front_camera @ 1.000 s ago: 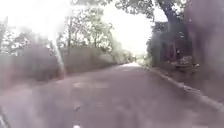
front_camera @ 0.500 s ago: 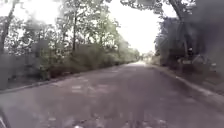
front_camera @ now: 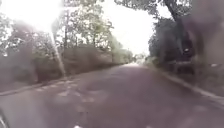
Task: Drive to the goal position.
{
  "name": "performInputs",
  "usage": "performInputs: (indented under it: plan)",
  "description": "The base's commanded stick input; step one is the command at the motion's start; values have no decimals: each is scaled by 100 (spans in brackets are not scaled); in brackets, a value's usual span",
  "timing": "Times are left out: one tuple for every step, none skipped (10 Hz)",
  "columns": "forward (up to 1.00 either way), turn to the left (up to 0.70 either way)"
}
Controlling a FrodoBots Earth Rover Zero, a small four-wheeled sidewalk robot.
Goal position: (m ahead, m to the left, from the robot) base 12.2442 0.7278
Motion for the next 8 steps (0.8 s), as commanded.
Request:
performInputs:
  plan:
    - [100, -27]
    - [100, -25]
    - [100, -21]
    - [100, -19]
    - [100, -18]
    - [100, -18]
    - [100, -18]
    - [100, -18]
